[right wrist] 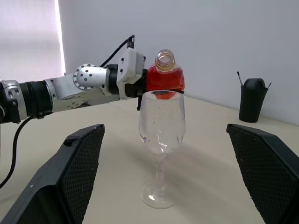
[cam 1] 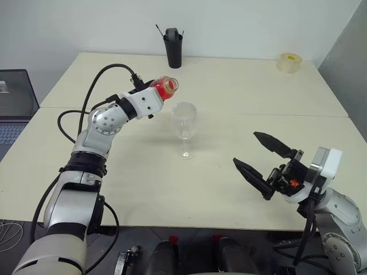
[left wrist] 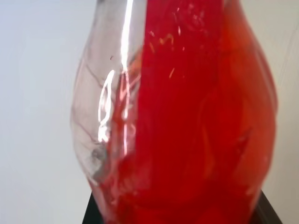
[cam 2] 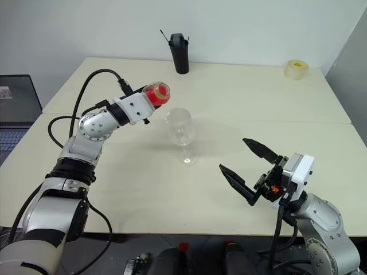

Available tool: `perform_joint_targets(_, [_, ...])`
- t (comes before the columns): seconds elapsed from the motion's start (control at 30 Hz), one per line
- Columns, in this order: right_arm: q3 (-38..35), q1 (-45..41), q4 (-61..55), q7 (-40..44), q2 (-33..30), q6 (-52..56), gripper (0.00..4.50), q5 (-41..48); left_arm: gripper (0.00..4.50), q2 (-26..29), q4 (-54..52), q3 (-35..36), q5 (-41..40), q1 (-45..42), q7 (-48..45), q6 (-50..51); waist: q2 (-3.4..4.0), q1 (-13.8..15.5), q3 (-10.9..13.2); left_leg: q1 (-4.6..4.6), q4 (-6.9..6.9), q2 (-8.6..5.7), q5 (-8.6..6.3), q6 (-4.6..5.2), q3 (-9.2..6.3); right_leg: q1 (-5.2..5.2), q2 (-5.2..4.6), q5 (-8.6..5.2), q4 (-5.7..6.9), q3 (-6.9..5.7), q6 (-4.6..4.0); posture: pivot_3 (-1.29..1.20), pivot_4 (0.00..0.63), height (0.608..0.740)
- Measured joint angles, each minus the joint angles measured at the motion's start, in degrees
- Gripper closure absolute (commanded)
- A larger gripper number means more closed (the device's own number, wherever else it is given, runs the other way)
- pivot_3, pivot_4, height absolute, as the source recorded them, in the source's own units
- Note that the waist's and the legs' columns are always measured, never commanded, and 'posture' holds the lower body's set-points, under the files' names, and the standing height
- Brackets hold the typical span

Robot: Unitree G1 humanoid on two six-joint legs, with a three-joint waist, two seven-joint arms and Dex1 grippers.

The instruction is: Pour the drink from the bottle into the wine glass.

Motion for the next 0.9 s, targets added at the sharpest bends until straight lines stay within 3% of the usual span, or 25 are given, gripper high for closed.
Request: perform_joint_targets(0.9, [0.2,0.7,0.0,0.2,-1.5,-0.2,0.00,1.9,3.37,3.8,2.4,-4.4,13.3,-3.1,10.8,-8.5,0.00,0.0,0.0,0.00,0.02,0.00,0.01,-0.01,0.02,0.00,-0.03,0.00,0.04,0.00,0.00,0.00,0.150,0.740])
